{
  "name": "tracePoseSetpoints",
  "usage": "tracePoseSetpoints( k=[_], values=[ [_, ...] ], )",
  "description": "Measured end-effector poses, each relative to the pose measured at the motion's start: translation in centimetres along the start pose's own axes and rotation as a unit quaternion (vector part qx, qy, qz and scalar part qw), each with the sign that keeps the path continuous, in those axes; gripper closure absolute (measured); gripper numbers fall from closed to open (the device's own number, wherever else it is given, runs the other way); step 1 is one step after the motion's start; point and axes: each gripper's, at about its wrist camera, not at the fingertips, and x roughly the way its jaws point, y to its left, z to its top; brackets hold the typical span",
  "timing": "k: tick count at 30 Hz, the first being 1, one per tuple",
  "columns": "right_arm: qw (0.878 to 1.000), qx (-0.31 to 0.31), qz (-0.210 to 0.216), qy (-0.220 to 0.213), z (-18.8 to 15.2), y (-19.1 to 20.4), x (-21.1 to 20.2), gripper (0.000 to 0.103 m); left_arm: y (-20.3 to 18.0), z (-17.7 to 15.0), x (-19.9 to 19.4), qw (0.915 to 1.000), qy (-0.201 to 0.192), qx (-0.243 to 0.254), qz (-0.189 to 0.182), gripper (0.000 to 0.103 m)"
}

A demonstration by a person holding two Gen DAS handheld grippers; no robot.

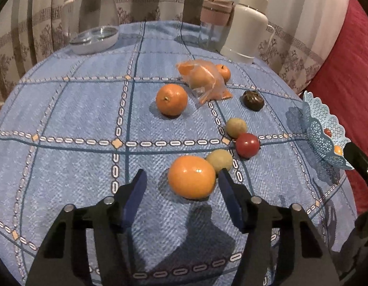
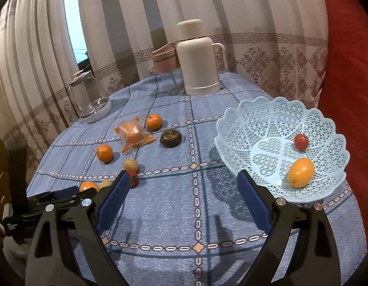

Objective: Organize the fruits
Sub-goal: 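Grasp the second orange with the left tool, then grasp the small beige round fruit with the right tool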

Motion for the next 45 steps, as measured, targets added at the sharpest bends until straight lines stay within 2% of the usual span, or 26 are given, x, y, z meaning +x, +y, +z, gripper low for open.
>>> tracePoseSetpoints(
  k=[4, 12, 16, 21, 30, 34, 40, 45],
  values=[
    [1.000, -0.002, 0.005, 0.008, -0.2, 0.5, 0.4, 0.011, 0.0, -0.1, 0.4, 1.0000, 0.006, 0.001, -0.006, 0.042],
    [0.999, -0.003, 0.023, 0.029, -0.4, 1.4, 1.7, 0.011, -0.1, -0.1, 0.5, 0.9996, 0.004, 0.003, -0.027, 0.060],
    [0.999, -0.015, 0.028, 0.036, -0.4, 2.5, 2.2, 0.011, 0.1, -0.2, 0.3, 0.9995, 0.000, -0.005, -0.030, 0.060],
    [0.998, -0.031, 0.039, 0.048, -0.5, 3.9, 2.9, 0.012, 1.0, 0.0, -1.0, 0.9995, -0.028, -0.012, -0.011, 0.060],
    [0.990, -0.070, 0.077, 0.090, -1.2, 7.8, 5.2, 0.025, 3.9, 0.7, -3.0, 0.9936, -0.088, -0.036, 0.060, 0.060],
    [0.986, -0.080, 0.096, 0.109, -1.5, 9.5, 6.4, 0.038, 5.0, 0.6, -3.3, 0.9911, -0.098, -0.047, 0.077, 0.060],
    [0.981, -0.090, 0.111, 0.131, -1.7, 11.1, 8.2, 0.052, 5.6, 0.3, -3.6, 0.9891, -0.107, -0.056, 0.084, 0.060],
    [0.980, -0.093, 0.108, 0.142, -1.7, 11.8, 9.3, 0.052, 5.9, 0.2, -3.5, 0.9891, -0.106, -0.066, 0.077, 0.060]
  ],
)
